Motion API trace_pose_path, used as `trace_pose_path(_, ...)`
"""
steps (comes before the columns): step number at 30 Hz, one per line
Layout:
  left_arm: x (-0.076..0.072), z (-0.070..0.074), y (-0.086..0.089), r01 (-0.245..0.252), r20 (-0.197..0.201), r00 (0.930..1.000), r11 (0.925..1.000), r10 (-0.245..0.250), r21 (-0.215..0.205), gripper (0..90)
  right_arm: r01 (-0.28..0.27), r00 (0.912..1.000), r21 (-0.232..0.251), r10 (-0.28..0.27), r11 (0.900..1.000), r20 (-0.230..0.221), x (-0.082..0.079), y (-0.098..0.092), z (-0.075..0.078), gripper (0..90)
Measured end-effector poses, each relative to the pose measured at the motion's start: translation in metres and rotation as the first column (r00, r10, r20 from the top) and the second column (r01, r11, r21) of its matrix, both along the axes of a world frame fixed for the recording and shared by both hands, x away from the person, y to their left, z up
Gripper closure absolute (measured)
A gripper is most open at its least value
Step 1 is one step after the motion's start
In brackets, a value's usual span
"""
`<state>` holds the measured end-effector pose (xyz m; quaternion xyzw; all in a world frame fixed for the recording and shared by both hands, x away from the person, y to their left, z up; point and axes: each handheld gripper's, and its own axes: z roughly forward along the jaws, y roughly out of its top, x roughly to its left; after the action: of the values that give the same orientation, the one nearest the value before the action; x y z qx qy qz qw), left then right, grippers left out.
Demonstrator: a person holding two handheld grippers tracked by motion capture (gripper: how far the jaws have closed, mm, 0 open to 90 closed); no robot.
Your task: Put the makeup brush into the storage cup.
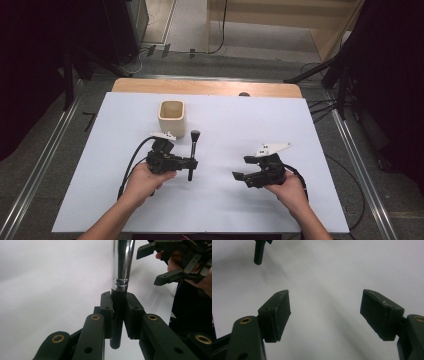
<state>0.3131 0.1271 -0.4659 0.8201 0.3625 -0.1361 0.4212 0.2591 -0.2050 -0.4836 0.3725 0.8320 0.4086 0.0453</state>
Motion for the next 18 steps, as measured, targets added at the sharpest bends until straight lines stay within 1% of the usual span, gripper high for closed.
trace_pose_path(4, 0.0, 0.0, 0.001, -0.001, -0.003, 1.0, 1.0, 0.001, -0.004, 79.6, 0.001, 1.0, -0.007, -0.001, 1.0, 0.006, -0.006, -0.008, -0.002, 25.5)
trace_pose_path(7, 0.0, 0.001, 0.001, 0.0, -0.002, 1.0, 1.0, 0.0, -0.007, 79.6, 0.019, 0.9998, -0.014, -0.019, 1.0, 0.004, -0.012, -0.013, -0.003, 25.4)
trace_pose_path(10, 0.0, 0.001, 0.0, 0.002, 0.0, 1.0, 1.0, -0.002, -0.009, 79.6, 0.027, 0.9994, -0.01, -0.027, 1.0, 0.022, -0.018, -0.021, -0.003, 24.7)
trace_pose_path(14, 0.0, 0.001, 0.0, 0.017, -0.015, 0.9997, 0.9998, -0.017, -0.013, 79.7, 0.047, 0.9988, -0.004, -0.047, 0.999, 0.009, -0.024, -0.031, -0.007, 24.6)
trace_pose_path(16, -0.001, 0.002, -0.001, 0.027, -0.008, 0.9996, 0.9996, -0.027, -0.009, 79.8, 0.057, 0.9984, -0.005, -0.057, 0.998, -0.002, -0.026, -0.035, -0.009, 24.6)
trace_pose_path(18, -0.001, 0.003, -0.001, 0.029, -0.01, 0.9995, 0.9995, -0.029, -0.01, 79.8, 0.062, 0.9981, 0.0, -0.062, 0.998, -0.001, -0.027, -0.037, -0.008, 24.6)
